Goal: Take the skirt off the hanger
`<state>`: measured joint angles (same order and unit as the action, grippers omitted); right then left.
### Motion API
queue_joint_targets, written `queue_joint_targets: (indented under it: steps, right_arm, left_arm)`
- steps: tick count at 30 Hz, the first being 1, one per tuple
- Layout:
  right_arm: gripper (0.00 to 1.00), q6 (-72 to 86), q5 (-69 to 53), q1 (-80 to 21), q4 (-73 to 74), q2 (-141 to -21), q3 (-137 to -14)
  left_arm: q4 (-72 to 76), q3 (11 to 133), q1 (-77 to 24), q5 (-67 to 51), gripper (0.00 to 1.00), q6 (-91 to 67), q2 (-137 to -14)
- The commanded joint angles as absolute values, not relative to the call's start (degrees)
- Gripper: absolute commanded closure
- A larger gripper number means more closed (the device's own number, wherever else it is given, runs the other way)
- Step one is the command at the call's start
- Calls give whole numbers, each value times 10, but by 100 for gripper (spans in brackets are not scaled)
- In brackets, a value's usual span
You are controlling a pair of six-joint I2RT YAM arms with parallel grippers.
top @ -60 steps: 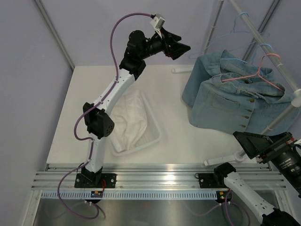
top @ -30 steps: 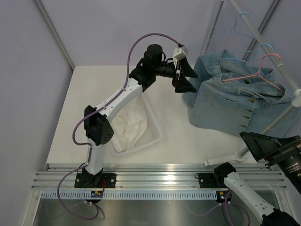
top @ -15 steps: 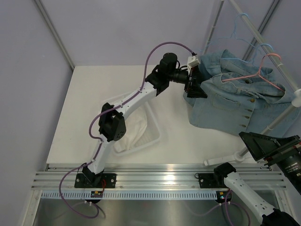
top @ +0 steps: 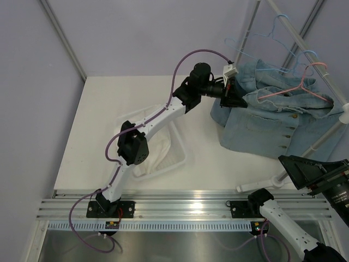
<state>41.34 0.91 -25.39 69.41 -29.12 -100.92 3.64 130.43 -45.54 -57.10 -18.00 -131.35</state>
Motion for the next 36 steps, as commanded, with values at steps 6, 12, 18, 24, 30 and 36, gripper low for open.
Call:
queue_joint_targets:
  steps: [6, 12, 18, 24, 30, 36]
  right_arm:
    - [1, 410, 12, -256, 685, -288, -1012]
    - [1, 410, 18, -257, 688, -287, -1011]
    - [1, 405, 25, -256, 688, -286, -1015]
    - [1, 402, 29, -256, 693, -285, -1019]
    - [1, 398, 37, -256, 703, -287, -1030]
    - [1, 396, 35, -256, 703, -289, -1032]
  left_arm:
    - [-26, 1291, -476, -512, 100, -168, -1195]
    - [10, 1228, -481, -491, 100, -226, -1115]
    - [34, 1224, -482, -519, 100, -266, -1064]
    - [130, 1220, -482, -538, 100, -349, -1058]
    - [170, 1235, -482, -516, 100, -391, -1063]
    - [160, 1283, -479, -488, 100, -407, -1079]
